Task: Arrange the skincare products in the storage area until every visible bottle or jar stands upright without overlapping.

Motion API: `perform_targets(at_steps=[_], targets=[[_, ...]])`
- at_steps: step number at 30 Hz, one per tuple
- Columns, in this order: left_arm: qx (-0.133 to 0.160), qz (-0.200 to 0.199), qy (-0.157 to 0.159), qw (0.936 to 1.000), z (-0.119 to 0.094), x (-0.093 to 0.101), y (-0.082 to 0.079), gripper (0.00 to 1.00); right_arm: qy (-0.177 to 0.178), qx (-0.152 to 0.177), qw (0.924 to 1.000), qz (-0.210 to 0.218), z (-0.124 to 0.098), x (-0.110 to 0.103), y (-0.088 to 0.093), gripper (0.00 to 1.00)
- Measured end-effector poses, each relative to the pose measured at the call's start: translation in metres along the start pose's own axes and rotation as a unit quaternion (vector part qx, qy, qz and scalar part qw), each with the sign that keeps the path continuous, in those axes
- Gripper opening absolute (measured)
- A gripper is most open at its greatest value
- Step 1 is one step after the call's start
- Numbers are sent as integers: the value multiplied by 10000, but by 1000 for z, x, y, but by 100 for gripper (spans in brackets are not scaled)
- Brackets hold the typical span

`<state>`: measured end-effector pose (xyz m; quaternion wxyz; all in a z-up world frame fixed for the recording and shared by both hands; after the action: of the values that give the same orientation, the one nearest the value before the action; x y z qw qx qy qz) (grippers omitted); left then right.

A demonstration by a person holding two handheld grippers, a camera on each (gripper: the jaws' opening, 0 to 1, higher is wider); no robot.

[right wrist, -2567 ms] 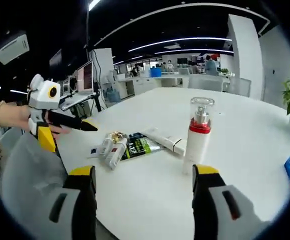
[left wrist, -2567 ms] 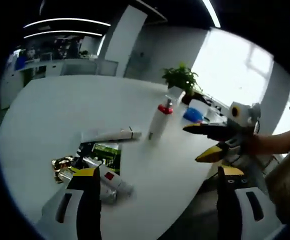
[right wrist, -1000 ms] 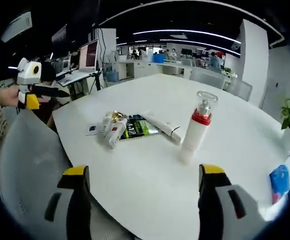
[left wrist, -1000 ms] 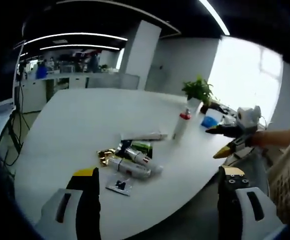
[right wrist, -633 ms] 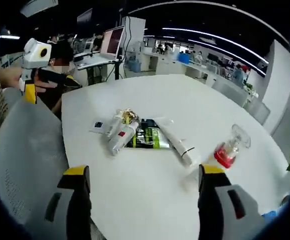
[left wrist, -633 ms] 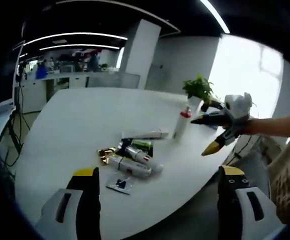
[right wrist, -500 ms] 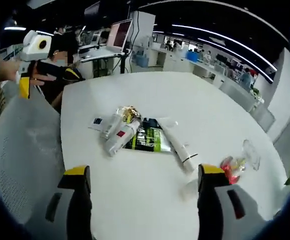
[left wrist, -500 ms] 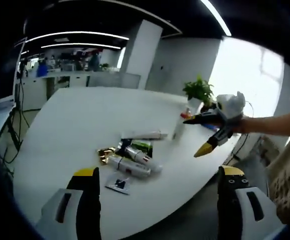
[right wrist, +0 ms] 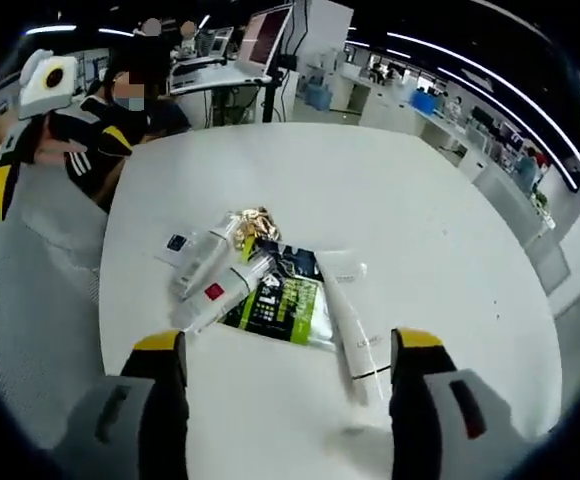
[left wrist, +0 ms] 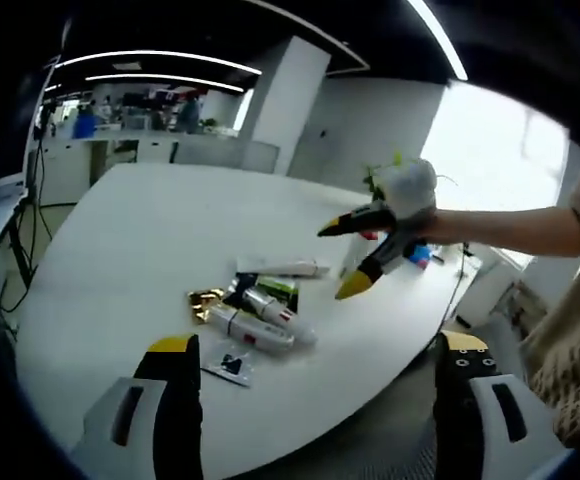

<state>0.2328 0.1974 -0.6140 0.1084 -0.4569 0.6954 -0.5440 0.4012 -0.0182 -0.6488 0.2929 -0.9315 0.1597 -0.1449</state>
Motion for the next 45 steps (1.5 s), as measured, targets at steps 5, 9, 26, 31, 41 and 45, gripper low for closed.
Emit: perform_targets(at_steps=[5, 9, 26, 31, 41, 45], targets=[[23, -100, 9, 9999, 2, -4, -1, 95, -59, -288, 9995, -151, 16, 14, -6, 78], [10, -104, 3, 9999, 3, -7, -1, 95, -29, -597, 9977, -304, 30, 25, -7, 74], [-43, -204, -43, 9998, 3, -20, -1, 94, -335, -903, 9953, -53, 89, 60, -10, 58], [-47, -240, -46, 9997, 4, -21, -3, 94, -365, -1056, 9937, -103, 97, 69, -5, 51], [-31, -328, 17, 9995, 10, -22, -7, 94, -772, -927, 9926, 156, 105, 73, -4, 36], [-53, -317, 44, 9995, 13, -21, -8, 93, -834, -859, 9925, 230, 106, 74, -2, 34]])
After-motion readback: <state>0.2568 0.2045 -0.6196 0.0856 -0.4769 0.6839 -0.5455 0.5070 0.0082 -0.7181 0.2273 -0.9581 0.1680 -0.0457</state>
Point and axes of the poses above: the point that each gripper's makers call its tool centre point, and the gripper's own axes: z roughly forward along the fingers, x roughly to its right, y roughly out of its underside, the point moved 7 cm from there along -z, roughly backward along the fingers, and after that the axes turned 1 degree about z, right-handed, at the moved point
